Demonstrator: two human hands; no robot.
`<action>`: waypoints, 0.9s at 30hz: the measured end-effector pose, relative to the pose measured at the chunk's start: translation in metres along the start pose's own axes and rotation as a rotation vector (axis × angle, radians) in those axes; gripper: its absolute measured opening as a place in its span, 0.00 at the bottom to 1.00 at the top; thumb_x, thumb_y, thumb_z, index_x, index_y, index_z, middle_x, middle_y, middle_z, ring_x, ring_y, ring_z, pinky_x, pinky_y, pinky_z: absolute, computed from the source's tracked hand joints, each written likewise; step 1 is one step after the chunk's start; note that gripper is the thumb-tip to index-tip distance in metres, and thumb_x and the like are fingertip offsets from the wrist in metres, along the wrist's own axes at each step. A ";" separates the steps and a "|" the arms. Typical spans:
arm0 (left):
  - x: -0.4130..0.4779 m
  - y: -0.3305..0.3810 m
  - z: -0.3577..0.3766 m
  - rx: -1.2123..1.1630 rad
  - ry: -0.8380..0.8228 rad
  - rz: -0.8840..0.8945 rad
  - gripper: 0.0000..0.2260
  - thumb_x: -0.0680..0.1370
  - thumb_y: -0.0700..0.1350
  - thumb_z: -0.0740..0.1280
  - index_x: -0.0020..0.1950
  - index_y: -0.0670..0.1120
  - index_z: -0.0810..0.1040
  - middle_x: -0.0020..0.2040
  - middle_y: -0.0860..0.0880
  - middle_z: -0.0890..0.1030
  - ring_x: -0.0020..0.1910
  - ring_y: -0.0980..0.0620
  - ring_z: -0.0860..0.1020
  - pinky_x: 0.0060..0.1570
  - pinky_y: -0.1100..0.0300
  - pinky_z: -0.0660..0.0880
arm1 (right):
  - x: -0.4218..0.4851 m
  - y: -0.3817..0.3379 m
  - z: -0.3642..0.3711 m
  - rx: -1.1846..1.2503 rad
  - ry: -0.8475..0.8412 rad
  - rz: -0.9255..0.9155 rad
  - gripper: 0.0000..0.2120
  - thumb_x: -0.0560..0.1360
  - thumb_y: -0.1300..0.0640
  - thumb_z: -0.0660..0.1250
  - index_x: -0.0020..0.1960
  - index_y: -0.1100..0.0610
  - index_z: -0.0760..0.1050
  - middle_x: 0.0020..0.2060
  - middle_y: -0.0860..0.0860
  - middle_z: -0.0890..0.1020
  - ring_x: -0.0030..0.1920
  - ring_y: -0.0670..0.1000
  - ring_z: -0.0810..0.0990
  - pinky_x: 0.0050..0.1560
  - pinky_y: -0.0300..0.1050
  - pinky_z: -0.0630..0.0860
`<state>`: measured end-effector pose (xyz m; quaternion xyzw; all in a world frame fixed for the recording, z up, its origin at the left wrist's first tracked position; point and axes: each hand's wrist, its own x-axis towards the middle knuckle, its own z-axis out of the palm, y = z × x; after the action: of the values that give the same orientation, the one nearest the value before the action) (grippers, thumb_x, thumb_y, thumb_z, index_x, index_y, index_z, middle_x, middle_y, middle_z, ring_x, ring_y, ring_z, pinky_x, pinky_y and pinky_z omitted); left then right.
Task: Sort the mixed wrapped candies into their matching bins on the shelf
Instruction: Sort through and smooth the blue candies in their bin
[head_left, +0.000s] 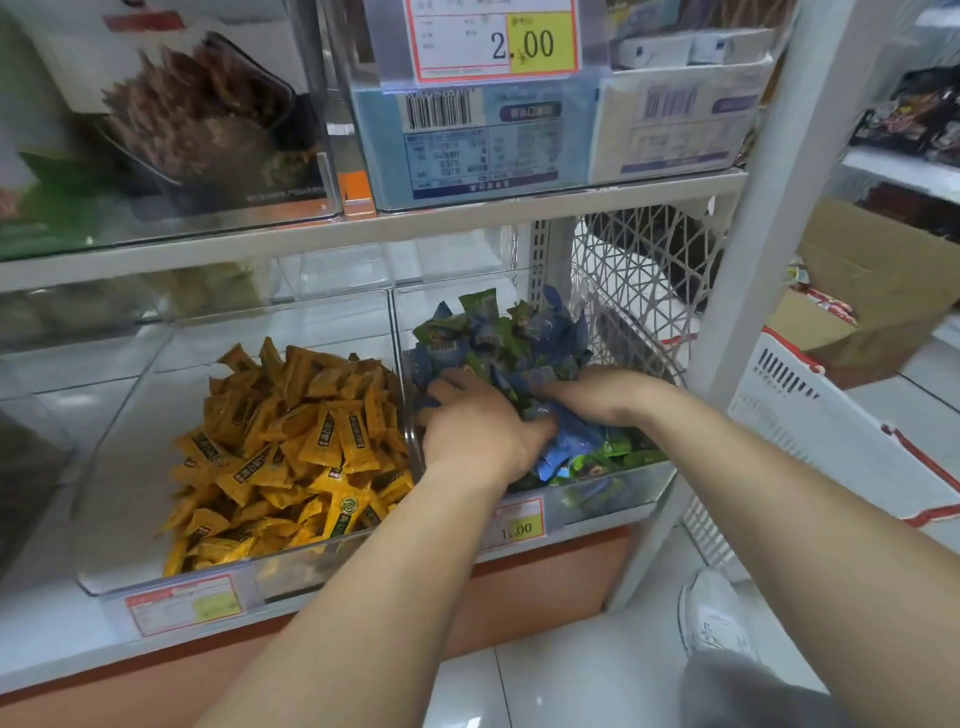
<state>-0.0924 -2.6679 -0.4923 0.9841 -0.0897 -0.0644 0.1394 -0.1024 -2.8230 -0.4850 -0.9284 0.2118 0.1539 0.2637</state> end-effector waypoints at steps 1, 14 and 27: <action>0.002 0.000 -0.001 -0.019 -0.008 -0.015 0.55 0.68 0.75 0.64 0.76 0.35 0.51 0.71 0.34 0.62 0.64 0.32 0.71 0.58 0.46 0.74 | 0.000 -0.001 0.000 -0.001 0.005 0.006 0.45 0.69 0.21 0.55 0.73 0.53 0.72 0.71 0.55 0.74 0.67 0.58 0.75 0.67 0.52 0.70; 0.013 -0.001 0.008 -0.327 -0.081 -0.079 0.41 0.74 0.70 0.62 0.75 0.43 0.58 0.74 0.35 0.61 0.67 0.34 0.70 0.59 0.50 0.71 | -0.013 -0.005 -0.003 -0.096 0.181 -0.050 0.34 0.80 0.31 0.48 0.70 0.54 0.74 0.67 0.59 0.77 0.64 0.59 0.76 0.61 0.49 0.72; 0.046 -0.004 -0.006 -0.743 -0.260 -0.264 0.35 0.74 0.66 0.63 0.73 0.43 0.70 0.67 0.42 0.76 0.60 0.41 0.77 0.58 0.52 0.75 | 0.002 0.004 0.001 0.513 -0.058 -0.036 0.27 0.83 0.39 0.50 0.75 0.52 0.68 0.72 0.56 0.72 0.66 0.57 0.73 0.71 0.52 0.66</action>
<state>-0.0462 -2.6718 -0.4922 0.8535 0.0498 -0.2336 0.4630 -0.1022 -2.8262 -0.4879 -0.8299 0.2198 0.1168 0.4993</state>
